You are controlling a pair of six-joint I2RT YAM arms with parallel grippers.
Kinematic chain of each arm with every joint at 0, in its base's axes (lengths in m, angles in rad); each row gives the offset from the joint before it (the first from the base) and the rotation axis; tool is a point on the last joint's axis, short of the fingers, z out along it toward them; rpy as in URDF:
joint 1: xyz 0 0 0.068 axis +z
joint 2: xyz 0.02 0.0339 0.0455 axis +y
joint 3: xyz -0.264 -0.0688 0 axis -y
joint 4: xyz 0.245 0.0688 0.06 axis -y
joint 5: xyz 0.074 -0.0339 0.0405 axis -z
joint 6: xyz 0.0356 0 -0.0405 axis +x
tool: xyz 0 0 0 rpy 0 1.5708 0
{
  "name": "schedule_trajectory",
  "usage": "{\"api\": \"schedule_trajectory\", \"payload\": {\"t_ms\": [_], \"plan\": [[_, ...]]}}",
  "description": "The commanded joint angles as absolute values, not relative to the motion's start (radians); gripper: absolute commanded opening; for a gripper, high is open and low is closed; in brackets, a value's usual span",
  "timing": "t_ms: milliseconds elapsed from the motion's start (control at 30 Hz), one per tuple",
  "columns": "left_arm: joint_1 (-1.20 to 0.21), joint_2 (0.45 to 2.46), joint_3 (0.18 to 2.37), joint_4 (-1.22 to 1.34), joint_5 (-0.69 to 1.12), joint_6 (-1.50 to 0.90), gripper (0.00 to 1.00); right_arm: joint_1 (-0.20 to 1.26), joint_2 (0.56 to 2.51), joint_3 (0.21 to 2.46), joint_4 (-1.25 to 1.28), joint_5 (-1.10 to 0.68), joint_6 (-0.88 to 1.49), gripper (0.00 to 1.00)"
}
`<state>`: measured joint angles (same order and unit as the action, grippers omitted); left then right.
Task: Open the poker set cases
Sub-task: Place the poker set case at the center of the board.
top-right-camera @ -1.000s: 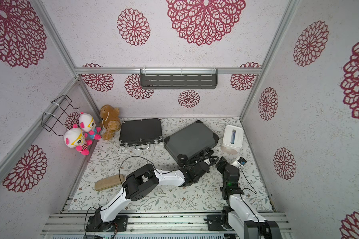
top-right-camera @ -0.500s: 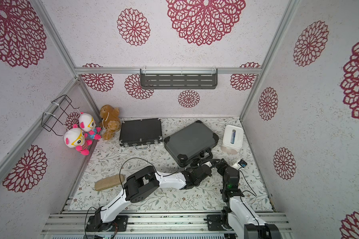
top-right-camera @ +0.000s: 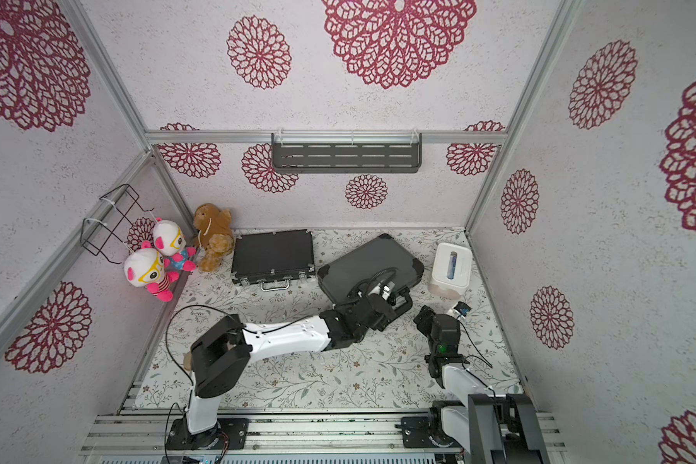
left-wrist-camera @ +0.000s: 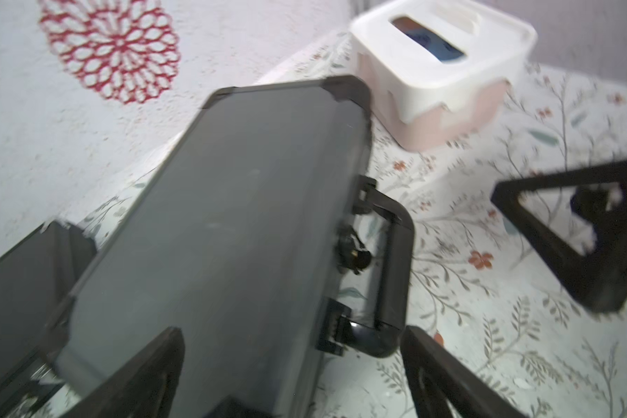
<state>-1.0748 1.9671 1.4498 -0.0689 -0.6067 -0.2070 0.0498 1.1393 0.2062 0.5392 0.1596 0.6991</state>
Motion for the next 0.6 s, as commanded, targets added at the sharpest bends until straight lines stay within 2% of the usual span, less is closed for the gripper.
{"api": "schedule_trajectory", "payload": {"t_ms": [0,100,167,267,367,567], "plan": [[-0.996,1.887,1.402,-0.152,-0.588,-0.496,0.97,0.054,1.173,0.258,0.548,0.086,0.637,0.79],[-0.908,1.867,1.424,-0.271,-0.527,-0.698,0.97,0.055,1.187,0.257,0.571,0.041,0.627,0.80],[-0.830,1.865,1.439,-0.330,-0.400,-0.789,0.97,0.057,1.196,0.256,0.584,0.031,0.627,0.79],[-0.752,1.829,1.324,-0.182,-0.277,-0.892,0.98,0.056,1.197,0.264,0.579,0.028,0.618,0.80],[-0.703,1.798,1.232,-0.083,-0.264,-0.958,0.98,0.058,1.189,0.260,0.583,0.030,0.618,0.80],[-0.652,1.816,1.194,0.002,-0.174,-1.027,0.99,0.058,1.209,0.262,0.603,0.007,0.624,0.79]]}}
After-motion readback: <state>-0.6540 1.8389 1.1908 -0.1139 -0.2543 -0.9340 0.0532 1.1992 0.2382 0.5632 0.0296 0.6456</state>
